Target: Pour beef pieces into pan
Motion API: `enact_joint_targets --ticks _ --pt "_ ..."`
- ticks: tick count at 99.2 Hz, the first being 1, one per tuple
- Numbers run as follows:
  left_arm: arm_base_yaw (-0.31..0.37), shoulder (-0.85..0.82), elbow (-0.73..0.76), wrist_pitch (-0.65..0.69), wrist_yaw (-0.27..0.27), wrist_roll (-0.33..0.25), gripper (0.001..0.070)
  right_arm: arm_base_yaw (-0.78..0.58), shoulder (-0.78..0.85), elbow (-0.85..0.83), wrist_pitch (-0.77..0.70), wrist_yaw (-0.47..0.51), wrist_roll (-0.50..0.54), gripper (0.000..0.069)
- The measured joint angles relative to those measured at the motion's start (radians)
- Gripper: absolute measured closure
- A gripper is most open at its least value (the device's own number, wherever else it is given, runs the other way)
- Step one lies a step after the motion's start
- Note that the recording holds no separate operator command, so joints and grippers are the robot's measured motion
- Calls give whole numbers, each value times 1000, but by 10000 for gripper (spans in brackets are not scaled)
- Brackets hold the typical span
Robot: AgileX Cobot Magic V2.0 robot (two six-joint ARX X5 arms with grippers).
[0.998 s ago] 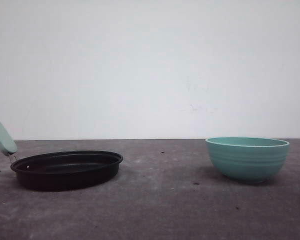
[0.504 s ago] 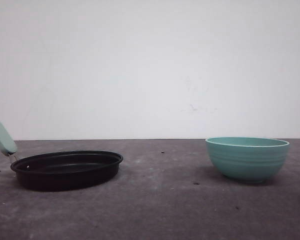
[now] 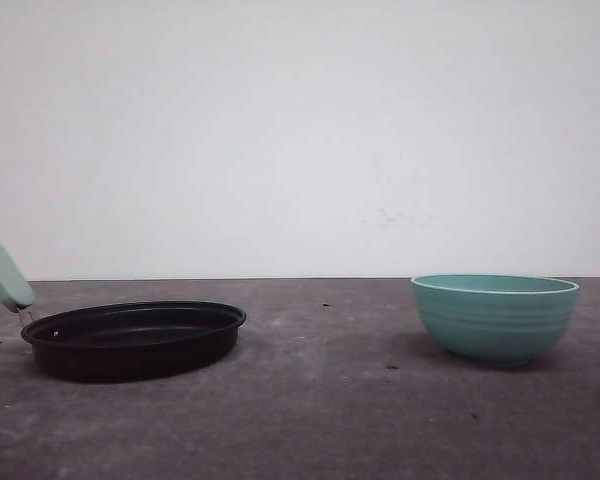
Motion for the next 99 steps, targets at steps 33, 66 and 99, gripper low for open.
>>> enact_joint_targets --ticks 33,66,99 --pt "0 0 -4 17 14 -58 685 0 0 0 2 -5 16 684" --pt "0 0 -6 22 8 -178 685 0 0 0 151 -35 115 684" --pt "0 12 71 0 117 -351 685 0 0 8 232 -112 370 684"
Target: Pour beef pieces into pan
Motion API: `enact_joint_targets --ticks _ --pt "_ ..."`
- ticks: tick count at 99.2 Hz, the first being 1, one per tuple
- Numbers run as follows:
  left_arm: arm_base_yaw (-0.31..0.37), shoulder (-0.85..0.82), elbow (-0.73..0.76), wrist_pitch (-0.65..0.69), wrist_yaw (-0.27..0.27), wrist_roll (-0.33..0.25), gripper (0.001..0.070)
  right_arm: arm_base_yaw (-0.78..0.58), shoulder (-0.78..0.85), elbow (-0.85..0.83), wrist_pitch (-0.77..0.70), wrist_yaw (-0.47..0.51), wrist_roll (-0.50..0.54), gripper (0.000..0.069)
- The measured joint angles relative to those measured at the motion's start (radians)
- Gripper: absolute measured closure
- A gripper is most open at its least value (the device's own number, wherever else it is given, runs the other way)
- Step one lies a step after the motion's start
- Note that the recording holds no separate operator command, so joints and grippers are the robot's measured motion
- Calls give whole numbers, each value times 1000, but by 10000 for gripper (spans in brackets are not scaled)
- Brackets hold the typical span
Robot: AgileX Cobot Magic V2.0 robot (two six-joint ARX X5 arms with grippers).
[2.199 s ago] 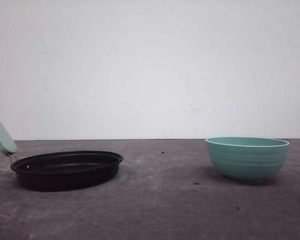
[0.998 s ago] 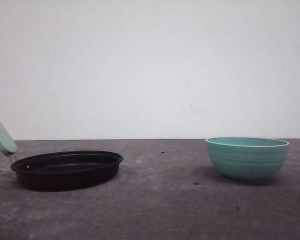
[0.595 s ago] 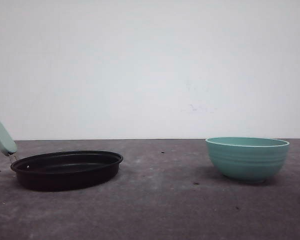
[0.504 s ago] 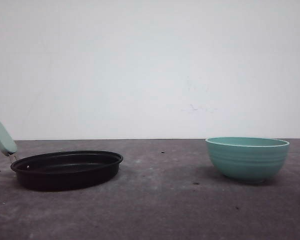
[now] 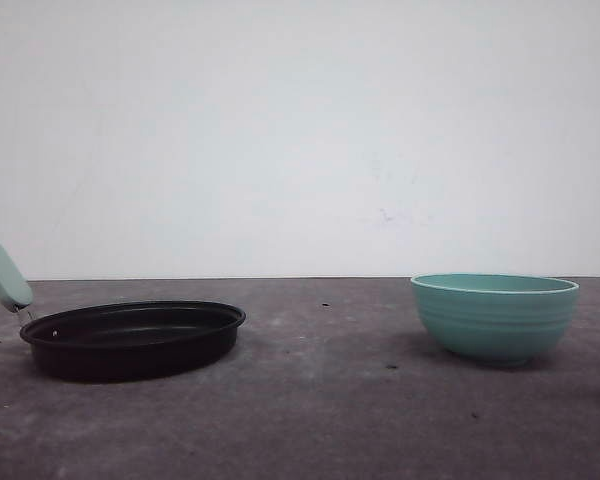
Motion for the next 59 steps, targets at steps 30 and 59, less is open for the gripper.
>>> enact_joint_targets --ticks 30,59 --pt "0 233 306 2 1 22 685 1 91 311 -188 -9 55 684" --pt "0 589 680 -2 82 80 685 1 338 625 -234 -47 -28 684"
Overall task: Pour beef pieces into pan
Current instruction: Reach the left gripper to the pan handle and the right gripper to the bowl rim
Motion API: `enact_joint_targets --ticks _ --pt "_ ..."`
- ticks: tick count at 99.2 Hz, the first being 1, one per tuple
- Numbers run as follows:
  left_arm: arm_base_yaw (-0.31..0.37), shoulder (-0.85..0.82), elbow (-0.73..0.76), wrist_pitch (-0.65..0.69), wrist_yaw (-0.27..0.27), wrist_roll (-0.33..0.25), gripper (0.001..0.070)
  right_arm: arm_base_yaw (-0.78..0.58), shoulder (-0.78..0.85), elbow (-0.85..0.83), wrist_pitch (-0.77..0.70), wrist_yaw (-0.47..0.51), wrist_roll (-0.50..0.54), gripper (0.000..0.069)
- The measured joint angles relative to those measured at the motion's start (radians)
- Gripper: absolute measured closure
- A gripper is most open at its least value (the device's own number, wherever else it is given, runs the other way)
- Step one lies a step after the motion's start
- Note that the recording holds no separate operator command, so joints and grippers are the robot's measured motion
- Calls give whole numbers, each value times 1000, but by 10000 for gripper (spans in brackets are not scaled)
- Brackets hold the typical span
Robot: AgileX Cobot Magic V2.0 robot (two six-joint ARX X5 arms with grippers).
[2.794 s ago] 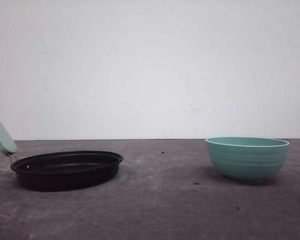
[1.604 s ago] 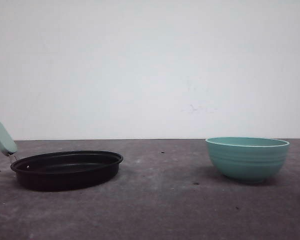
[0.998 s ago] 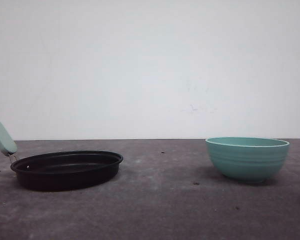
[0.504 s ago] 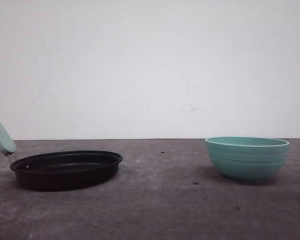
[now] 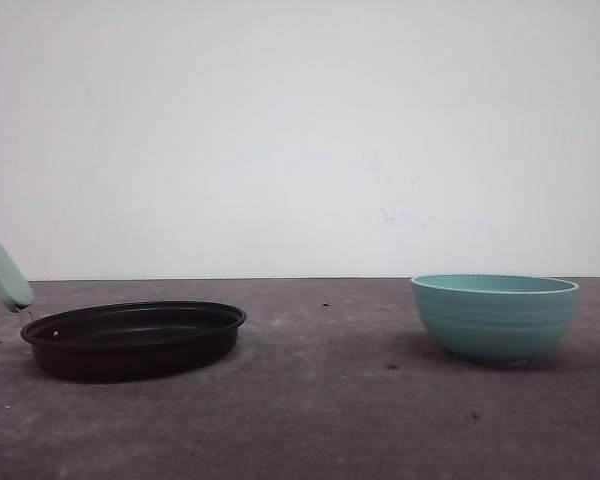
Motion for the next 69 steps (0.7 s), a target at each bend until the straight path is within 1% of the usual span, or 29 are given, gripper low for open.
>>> enact_joint_targets --ticks 6,12,18,25,38,47,51,55,58,61,64,69 --pt "0 55 63 -11 34 3 685 0 47 52 3 -28 -19 684" --pt "0 96 106 -14 68 3 685 0 80 86 26 -32 -19 684" --pt "0 117 126 -13 100 4 685 0 97 95 43 -33 -4 684" --pt "0 121 127 -25 123 3 685 0 101 95 27 -45 6 684" --pt "0 121 127 -77 126 3 685 0 120 95 21 -55 -6 684" --pt "0 120 127 -97 126 3 681 0 153 121 -14 -54 -14 684" --pt "0 120 127 -98 128 3 674 0 174 143 -31 -55 -20 684" --pt "0 120 127 -97 128 3 652 0 198 169 -44 -56 -27 678" --pt "0 120 127 -97 129 3 621 0 216 189 -55 -60 -35 655" --pt "0 120 127 -97 129 3 574 0 234 209 -64 -61 -40 606" --pt "0 120 127 -97 131 3 513 0 251 227 -74 -62 -47 530" --pt "0 120 127 -97 135 3 395 0 278 256 -90 -71 -51 379"
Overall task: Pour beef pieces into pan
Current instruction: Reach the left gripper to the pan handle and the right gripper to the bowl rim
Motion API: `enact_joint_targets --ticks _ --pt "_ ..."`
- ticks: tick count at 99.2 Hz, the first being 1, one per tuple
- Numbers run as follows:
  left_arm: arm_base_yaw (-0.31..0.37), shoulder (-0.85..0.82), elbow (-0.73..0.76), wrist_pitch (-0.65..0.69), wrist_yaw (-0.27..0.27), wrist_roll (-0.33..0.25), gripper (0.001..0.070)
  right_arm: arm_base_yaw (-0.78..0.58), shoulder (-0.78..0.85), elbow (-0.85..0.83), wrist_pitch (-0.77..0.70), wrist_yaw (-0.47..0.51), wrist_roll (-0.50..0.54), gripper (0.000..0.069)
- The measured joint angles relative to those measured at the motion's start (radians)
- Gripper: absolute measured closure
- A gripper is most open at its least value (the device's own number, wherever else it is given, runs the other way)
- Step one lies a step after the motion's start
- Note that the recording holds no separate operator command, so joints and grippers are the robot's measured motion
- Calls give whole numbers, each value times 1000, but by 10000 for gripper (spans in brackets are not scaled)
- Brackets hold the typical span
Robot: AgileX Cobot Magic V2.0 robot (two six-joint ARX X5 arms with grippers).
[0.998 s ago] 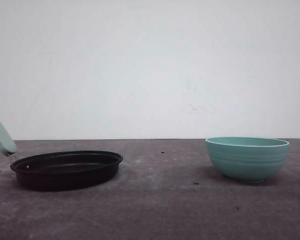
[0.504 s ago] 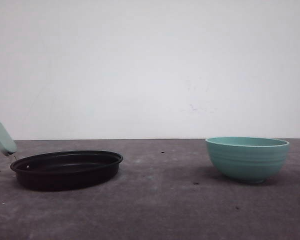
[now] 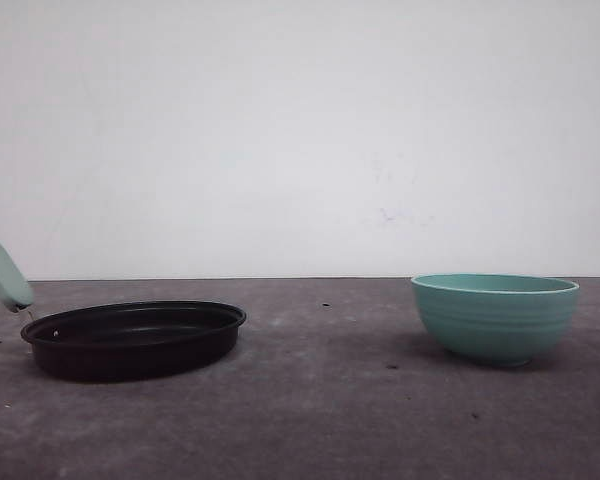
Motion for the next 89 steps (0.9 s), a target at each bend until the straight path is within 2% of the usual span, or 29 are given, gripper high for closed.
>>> enact_joint_targets --ticks 4,8,13,21,35,55,65,89 --pt "0 0 0 0 8 0 303 0 21 19 -10 -6 -3 279" --pt "0 0 0 0 12 0 230 0 43 36 -17 -7 -7 211" --pt "0 0 0 0 13 0 170 0 66 47 -19 -7 -14 172" --pt "0 0 0 -1 13 0 132 0 94 49 -26 -7 -18 119" --pt "0 1 0 -51 13 0 118 0 125 49 -77 -7 -21 17" --pt "0 77 0 -126 -38 -21 118 0 147 49 -129 -5 -21 8" --pt "5 159 0 -143 -50 -54 118 0 164 49 -159 -5 -21 8" --pt "18 404 0 -172 -45 -106 118 0 174 49 -282 -7 -21 8"
